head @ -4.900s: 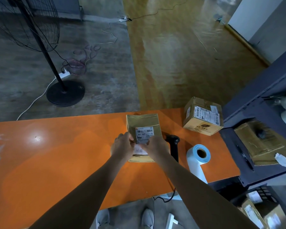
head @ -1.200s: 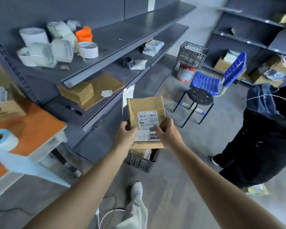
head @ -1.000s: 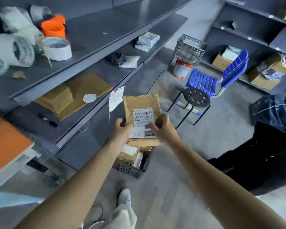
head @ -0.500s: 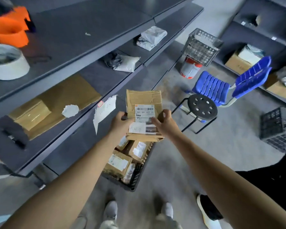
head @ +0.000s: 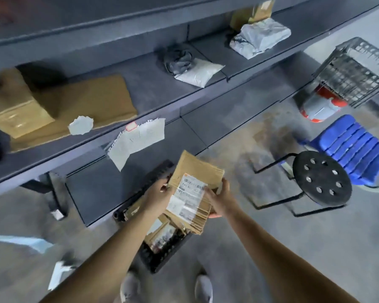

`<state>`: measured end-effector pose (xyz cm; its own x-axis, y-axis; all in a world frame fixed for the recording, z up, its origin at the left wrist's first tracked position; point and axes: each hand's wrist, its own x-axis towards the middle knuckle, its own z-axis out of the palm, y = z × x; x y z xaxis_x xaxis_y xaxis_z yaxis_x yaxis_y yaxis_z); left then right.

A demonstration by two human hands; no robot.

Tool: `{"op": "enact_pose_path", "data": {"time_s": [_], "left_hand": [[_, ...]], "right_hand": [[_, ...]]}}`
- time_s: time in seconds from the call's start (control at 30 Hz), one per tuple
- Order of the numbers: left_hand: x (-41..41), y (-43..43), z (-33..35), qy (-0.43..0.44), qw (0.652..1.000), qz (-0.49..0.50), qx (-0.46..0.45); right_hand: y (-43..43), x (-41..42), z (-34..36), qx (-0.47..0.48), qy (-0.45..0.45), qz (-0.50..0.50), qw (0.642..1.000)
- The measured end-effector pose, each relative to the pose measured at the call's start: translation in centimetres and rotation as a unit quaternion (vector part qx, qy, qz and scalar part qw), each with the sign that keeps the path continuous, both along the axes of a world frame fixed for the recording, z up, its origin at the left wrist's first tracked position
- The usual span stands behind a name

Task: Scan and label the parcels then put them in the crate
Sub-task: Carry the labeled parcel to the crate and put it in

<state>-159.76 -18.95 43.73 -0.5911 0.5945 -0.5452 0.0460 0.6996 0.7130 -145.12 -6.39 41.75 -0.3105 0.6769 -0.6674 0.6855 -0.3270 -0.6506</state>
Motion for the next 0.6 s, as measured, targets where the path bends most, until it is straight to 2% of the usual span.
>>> {"op": "enact_pose_path", "data": {"time_s": [0.13, 0.23, 0.6], "left_hand": [[-0.3, 0.5, -6.5, -0.054, 0.996, 0.076, -0.003], [-0.8, 0.8, -11.6, -0.067, 0.995, 0.07, -0.01], [-6.7, 3.5, -27.3, -0.003, 1.0, 0.025, -0.017]], "right_hand": [[0.5, 0.6, -6.7, -0.064, 0.031, -0.024, 0.997], [0.7, -0.5, -11.8, -0.105, 0.03, -0.026, 0.994], [1.4, -6.6, -28.0, -0.083, 0.012, -0.06, 0.995]]}}
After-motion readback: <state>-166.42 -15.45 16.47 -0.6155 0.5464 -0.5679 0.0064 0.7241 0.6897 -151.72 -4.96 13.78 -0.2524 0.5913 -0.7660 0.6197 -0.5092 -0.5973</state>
